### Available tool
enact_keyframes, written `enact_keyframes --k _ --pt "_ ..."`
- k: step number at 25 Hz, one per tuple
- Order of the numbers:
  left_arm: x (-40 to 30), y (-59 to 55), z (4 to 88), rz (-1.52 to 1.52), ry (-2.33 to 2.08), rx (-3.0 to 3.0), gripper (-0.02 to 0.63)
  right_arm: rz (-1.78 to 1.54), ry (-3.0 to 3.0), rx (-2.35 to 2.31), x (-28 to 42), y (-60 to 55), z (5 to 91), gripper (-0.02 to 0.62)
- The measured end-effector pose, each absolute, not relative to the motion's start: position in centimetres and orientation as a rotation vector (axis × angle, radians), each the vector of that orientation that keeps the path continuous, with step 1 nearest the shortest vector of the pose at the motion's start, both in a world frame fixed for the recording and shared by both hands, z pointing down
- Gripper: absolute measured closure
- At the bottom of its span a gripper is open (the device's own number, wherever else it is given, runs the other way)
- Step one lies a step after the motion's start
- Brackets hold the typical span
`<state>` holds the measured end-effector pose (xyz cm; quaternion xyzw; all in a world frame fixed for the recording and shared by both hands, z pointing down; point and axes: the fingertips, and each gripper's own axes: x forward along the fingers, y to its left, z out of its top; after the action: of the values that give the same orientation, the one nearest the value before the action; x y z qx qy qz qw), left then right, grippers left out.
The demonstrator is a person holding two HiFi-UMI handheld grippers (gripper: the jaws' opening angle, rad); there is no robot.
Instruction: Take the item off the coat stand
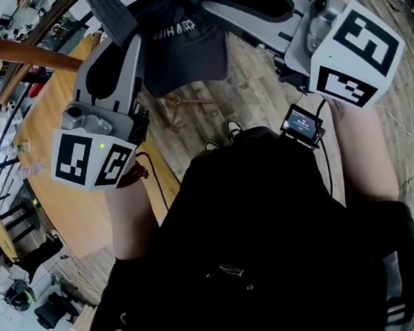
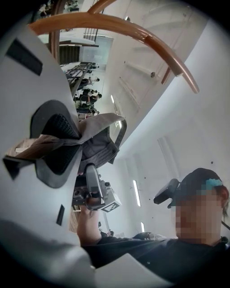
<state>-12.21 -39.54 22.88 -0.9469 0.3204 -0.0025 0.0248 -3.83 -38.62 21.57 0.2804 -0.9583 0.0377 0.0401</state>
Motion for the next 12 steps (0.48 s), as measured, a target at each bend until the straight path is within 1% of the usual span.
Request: enact_keyframes --k 12 --pt "-9.3 -39.3 23.4 -0.052 0.865 -3.008 0.563 0.157 -2.893 0.945 -1.4 -38.1 21.5 0.566"
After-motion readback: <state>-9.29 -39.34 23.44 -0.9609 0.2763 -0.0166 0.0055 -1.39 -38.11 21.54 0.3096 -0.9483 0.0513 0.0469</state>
